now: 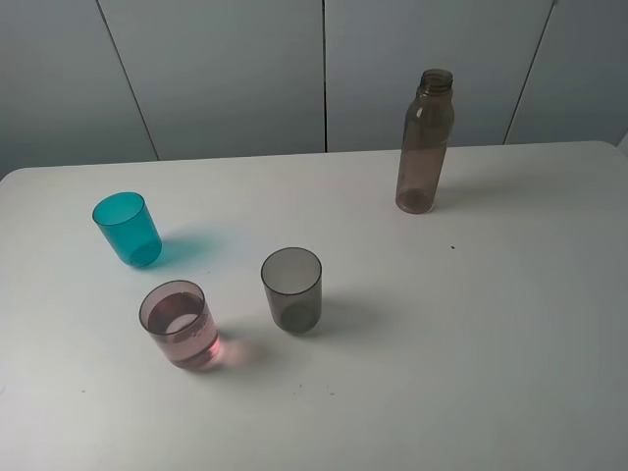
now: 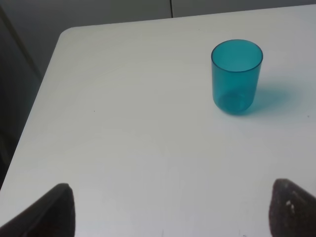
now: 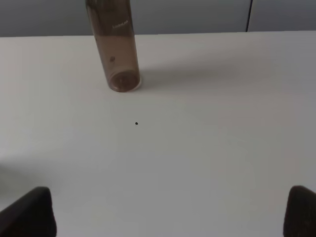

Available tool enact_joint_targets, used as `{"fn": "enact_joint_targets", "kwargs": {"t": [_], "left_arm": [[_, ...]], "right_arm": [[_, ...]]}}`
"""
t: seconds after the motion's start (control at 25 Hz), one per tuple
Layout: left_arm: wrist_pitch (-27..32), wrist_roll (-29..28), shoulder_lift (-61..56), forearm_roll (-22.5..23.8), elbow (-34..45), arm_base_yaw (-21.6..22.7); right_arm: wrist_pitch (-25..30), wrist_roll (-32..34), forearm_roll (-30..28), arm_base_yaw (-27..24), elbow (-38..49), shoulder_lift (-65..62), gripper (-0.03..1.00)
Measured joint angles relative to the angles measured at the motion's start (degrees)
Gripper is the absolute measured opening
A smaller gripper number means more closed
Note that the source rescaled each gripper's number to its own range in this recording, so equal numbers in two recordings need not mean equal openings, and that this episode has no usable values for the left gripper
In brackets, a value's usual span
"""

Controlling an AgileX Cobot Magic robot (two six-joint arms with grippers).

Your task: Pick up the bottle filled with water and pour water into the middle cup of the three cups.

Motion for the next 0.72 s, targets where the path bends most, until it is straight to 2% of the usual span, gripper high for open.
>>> {"fn": "enact_joint_targets", "kwargs": {"t": [0.2, 0.56, 0.72], "left_arm": [[0.00, 0.00, 0.00, 0.00, 0.00, 0.00], [0.00, 0.00, 0.00, 0.00, 0.00, 0.00], [0.00, 0.00, 0.00, 0.00, 0.00, 0.00]], "right_arm": [[0.00, -1.05, -0.41, -5.47, 0.00, 0.00, 1.00], [0.00, -2.57, -0.41, -6.06, 0.00, -0.09, 1.00], [0.00, -2.77, -0.44, -4.81, 0.00, -0.09, 1.00]]}}
